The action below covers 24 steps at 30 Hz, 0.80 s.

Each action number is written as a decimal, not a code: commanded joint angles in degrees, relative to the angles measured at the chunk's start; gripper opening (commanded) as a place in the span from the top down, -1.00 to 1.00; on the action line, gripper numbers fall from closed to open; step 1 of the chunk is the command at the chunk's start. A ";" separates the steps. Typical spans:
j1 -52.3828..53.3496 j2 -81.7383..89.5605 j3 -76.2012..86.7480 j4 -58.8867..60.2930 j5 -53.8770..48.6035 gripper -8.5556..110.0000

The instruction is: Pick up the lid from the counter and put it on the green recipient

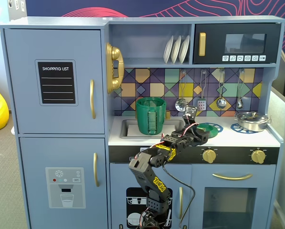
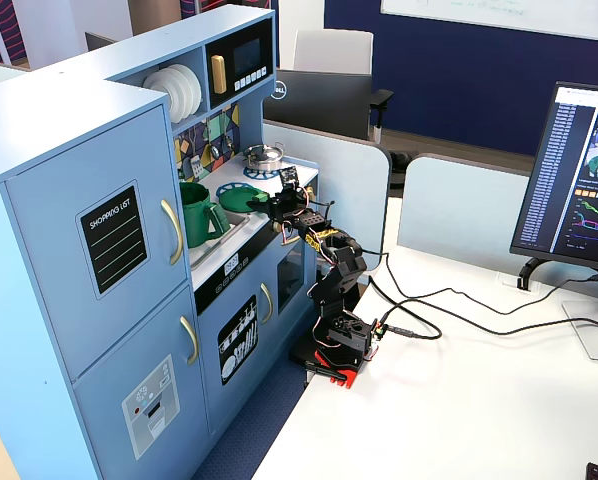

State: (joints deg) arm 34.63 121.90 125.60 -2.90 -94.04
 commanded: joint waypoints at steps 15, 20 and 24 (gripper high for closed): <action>-4.13 -10.11 -14.68 -4.48 1.67 0.86; -5.10 -6.42 -22.15 3.16 1.67 0.86; -6.59 -4.92 -33.57 13.01 2.46 0.86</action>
State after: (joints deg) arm 29.79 111.45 105.29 3.43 -92.55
